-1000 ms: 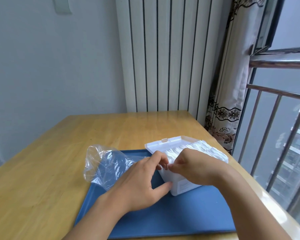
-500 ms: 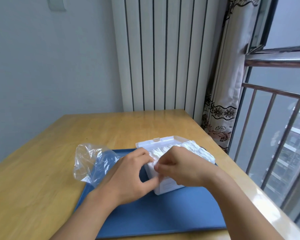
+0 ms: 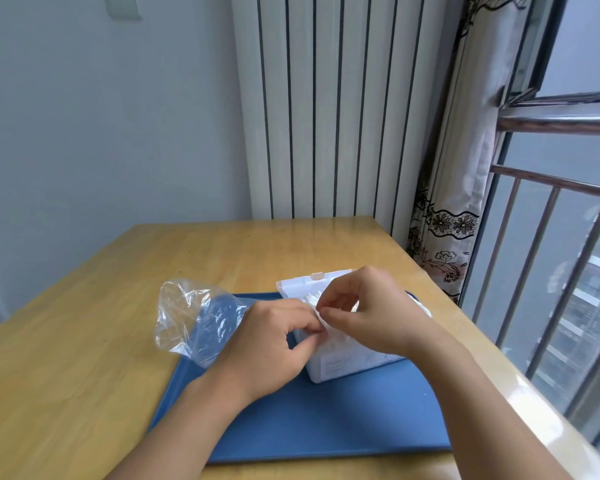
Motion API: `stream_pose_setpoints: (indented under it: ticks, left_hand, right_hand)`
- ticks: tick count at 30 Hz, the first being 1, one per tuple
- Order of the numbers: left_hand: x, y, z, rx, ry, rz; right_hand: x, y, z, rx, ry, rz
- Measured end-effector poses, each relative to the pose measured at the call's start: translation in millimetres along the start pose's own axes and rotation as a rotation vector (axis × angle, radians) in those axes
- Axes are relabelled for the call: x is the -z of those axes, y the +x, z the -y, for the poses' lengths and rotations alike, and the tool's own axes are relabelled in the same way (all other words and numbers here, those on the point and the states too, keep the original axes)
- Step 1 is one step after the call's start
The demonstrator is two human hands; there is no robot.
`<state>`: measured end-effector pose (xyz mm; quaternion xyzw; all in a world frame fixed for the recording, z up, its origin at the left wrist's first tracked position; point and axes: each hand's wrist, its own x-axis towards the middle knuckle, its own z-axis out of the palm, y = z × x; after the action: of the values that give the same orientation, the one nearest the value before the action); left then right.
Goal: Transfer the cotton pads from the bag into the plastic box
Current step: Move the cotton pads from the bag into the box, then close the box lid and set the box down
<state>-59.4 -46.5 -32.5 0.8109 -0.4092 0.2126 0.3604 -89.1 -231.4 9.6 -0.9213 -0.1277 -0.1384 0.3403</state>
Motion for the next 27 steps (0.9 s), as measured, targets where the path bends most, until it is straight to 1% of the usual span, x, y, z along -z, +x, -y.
stream_pose_setpoints:
  ticks: [2,5,7,8,9,12,13,14,15,18,20,21,23,27]
  left_hand:
    - [0,3,3,0.040,0.021,0.056]
    - [1,9,6,0.137,0.127,0.160]
    - [-2,9,6,0.143,0.186,0.165]
    - [-4,7,4,0.137,0.197,0.139]
    - [-6,4,2,0.133,0.185,0.095]
    - [-4,3,-5,0.154,0.094,-0.046]
    - [-3,4,-7,0.182,0.083,-0.055]
    - [-2,8,-10,0.223,0.093,-0.017]
    - [-3,10,-14,0.274,0.118,0.069]
    - [-10,17,-23,0.429,0.262,0.420]
    - [-13,25,-23,0.476,0.371,0.576]
    - [-13,31,-22,0.489,0.406,0.608]
    - [-13,41,-17,0.500,0.414,0.589]
    - [-18,39,-7,0.477,0.359,0.491]
  right_hand:
    - [0,2,-3,0.004,-0.024,-0.043]
    - [8,4,-15,-0.020,-0.082,-0.173]
    - [16,6,-27,-0.060,-0.179,-0.245]
    - [18,7,-34,-0.091,-0.230,-0.236]
    - [19,7,-39,-0.125,-0.272,-0.184]
    - [16,7,-47,-0.205,-0.315,0.022]
    - [14,6,-47,-0.228,-0.322,0.067]
    - [13,5,-46,-0.258,-0.325,0.091]
    - [12,5,-45,-0.292,-0.319,0.105]
    - [3,4,-35,-0.360,-0.299,0.157]
    - [-3,4,-28,-0.353,-0.267,0.183]
    - [-4,4,-25,-0.353,-0.223,0.190]
    - [2,4,-22,-0.345,-0.134,0.181]
    - [-1,3,-29,-0.212,-0.171,0.206]
